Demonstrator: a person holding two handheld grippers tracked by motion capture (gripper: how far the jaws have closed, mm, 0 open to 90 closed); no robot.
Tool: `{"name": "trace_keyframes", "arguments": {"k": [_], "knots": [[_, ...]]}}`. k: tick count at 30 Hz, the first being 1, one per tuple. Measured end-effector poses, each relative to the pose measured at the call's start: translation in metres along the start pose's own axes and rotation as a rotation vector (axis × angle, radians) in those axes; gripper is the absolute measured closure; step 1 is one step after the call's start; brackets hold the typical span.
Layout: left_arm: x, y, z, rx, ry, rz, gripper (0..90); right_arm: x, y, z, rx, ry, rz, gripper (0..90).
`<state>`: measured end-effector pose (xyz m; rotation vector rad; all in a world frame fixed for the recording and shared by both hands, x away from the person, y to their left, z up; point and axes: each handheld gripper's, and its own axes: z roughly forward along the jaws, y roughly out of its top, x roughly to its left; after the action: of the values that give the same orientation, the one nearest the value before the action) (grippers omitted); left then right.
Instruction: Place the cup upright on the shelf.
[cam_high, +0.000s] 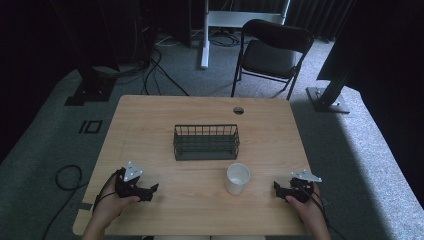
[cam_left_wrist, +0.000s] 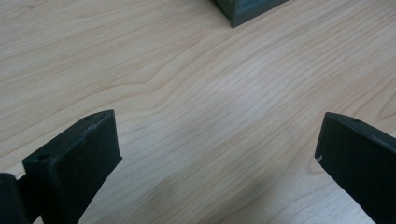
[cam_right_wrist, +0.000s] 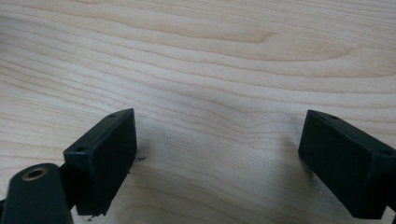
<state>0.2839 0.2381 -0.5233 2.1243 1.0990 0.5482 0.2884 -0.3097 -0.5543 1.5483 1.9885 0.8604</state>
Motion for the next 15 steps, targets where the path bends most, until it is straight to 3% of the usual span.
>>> {"name": "trace_keyframes", "arguments": {"k": [5, 15], "knots": [[-0.011, 0.008, -0.003, -0.012, 0.0, 0.038, 0.2, 0.0, 0.0, 0.0, 0.0, 0.0, 0.0, 10.9], [-0.034, 0.024, -0.007, -0.037, -0.043, 0.105, 0.2, 0.0, 0.0, 0.0, 0.0, 0.0, 0.0, 10.9]]}}
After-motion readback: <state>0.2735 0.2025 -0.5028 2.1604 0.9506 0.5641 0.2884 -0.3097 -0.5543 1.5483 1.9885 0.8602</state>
